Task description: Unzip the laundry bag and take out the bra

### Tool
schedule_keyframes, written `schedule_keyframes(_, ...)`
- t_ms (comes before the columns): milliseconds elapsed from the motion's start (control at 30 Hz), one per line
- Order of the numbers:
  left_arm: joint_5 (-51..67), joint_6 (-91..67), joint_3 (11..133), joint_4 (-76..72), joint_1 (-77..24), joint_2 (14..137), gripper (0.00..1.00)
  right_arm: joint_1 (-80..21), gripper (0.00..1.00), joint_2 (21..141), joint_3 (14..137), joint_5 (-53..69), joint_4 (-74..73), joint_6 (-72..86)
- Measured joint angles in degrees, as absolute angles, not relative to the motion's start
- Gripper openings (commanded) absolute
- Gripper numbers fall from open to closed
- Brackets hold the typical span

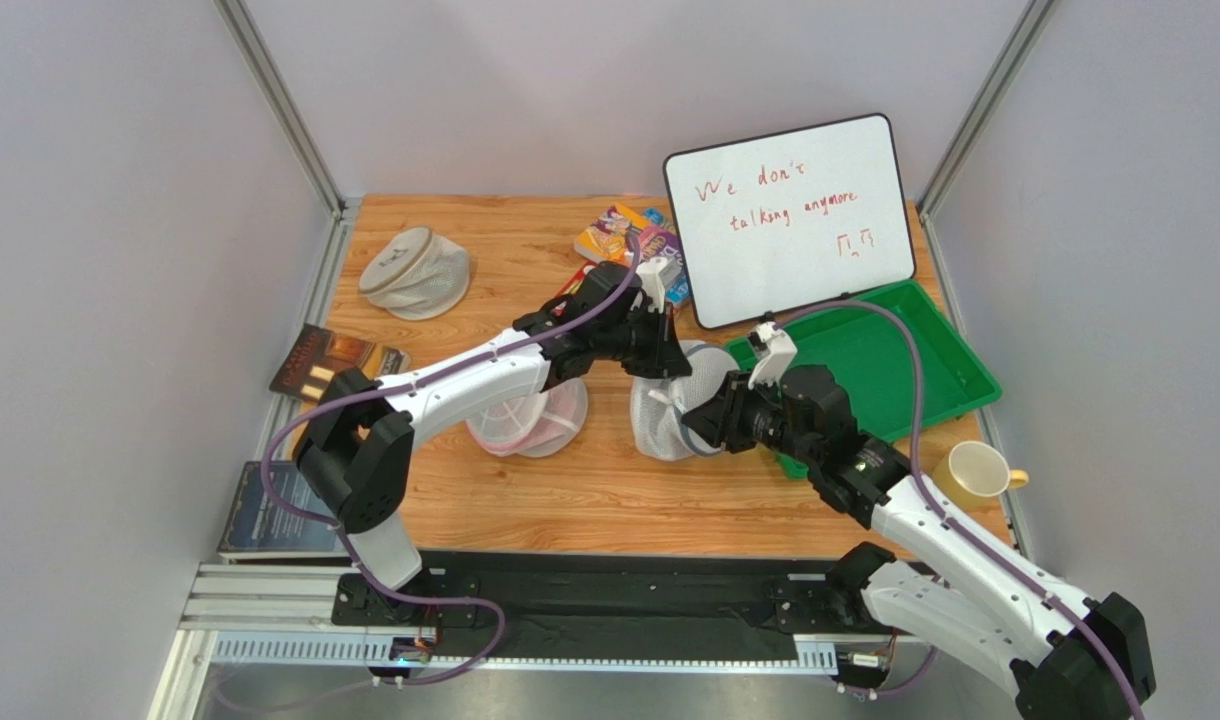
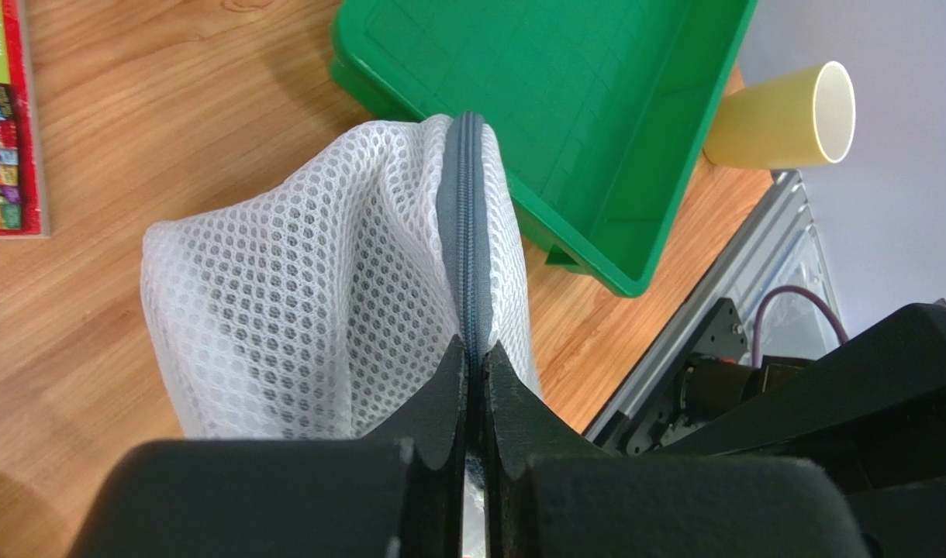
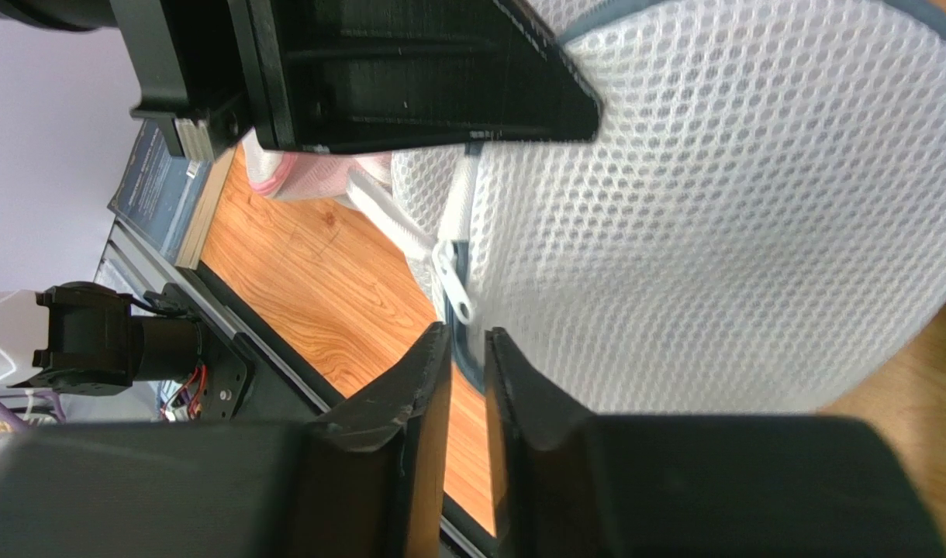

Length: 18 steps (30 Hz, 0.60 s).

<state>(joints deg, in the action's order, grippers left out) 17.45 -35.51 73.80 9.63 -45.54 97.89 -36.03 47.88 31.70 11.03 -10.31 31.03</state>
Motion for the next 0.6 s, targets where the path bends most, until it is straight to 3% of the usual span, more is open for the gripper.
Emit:
schedule_keyframes(267,17.58,-35.22,72.42,8.88,-44.73,97.89,0.00,-36.36,0.38,49.15,32.03,11.53,-10.48,31.05)
schedule_keyframes(600,17.96,-35.24,71.88,8.71,-45.08,97.89,0.00,-36.38,0.32,53.56,33.80,13.21,-9.06,31.03)
